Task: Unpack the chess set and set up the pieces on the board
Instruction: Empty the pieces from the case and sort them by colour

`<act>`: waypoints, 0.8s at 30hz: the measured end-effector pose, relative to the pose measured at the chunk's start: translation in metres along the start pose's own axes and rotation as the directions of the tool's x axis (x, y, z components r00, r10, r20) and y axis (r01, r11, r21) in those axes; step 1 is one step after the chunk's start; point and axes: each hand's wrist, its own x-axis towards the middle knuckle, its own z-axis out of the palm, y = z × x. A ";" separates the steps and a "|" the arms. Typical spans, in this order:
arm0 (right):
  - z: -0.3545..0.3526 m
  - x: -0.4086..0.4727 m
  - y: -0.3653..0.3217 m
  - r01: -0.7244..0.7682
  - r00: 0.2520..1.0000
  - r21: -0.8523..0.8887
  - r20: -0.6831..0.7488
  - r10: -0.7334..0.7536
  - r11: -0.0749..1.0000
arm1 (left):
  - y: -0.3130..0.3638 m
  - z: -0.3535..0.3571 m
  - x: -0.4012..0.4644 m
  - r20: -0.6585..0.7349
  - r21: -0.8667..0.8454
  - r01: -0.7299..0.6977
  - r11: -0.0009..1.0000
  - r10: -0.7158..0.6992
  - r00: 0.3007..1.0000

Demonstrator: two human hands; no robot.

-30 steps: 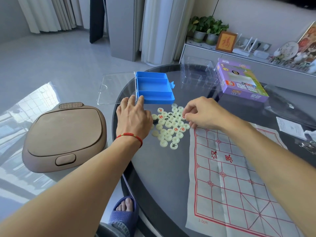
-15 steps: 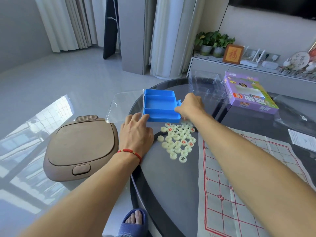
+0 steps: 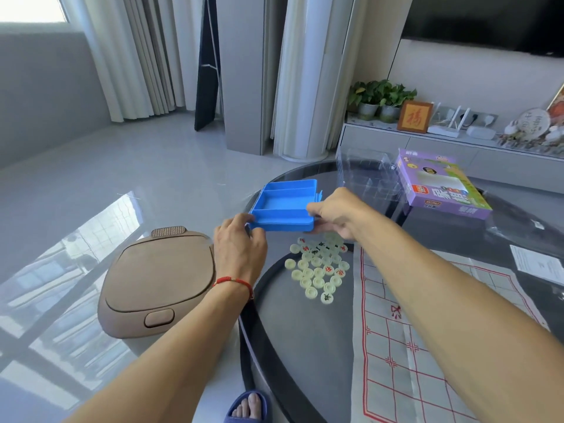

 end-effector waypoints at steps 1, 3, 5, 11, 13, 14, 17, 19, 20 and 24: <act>-0.001 -0.009 0.003 0.008 1.000 0.062 0.016 -0.009 0.998 | 0.003 -0.005 -0.002 -0.011 -0.035 0.024 0.999 -0.024 1.000; -0.002 -0.026 0.008 0.033 0.999 0.182 0.026 -0.039 0.983 | 0.012 -0.017 -0.008 -0.051 -0.095 0.045 0.994 -0.050 0.997; -0.007 -0.045 0.011 0.051 0.998 0.285 0.033 -0.063 0.957 | 0.019 -0.029 -0.014 -0.123 -0.132 0.075 0.988 -0.091 0.988; -0.037 -0.104 0.021 0.155 0.978 0.381 0.071 -0.196 0.911 | 0.034 -0.060 -0.031 0.449 -0.771 0.620 0.148 -0.564 0.693; -0.050 -0.119 0.031 0.190 0.971 0.371 0.067 -0.230 0.909 | 0.040 -0.060 -0.041 0.555 -0.803 0.589 -0.097 -0.481 0.678; -0.058 -0.125 0.037 0.203 0.969 0.363 0.060 -0.240 0.909 | 0.044 -0.058 -0.045 0.537 -0.819 0.566 -0.091 -0.470 0.701; -0.085 -0.143 0.055 0.223 0.966 0.337 0.050 -0.254 0.915 | 0.059 -0.046 -0.052 0.374 -0.885 0.454 0.098 -0.430 0.822; -0.105 -0.151 0.065 0.222 0.968 0.317 0.038 -0.247 0.922 | 0.071 -0.038 -0.062 0.234 -0.893 0.325 0.311 -0.295 0.926; -0.114 -0.154 0.070 0.224 0.970 0.307 0.021 -0.242 0.925 | 0.079 -0.033 -0.071 0.157 -0.852 0.218 0.476 -0.166 0.974; -0.139 -0.160 0.087 0.236 0.972 0.327 -0.087 -0.220 0.915 | 0.108 -0.004 -0.104 0.122 -0.486 -0.312 0.816 0.417 0.901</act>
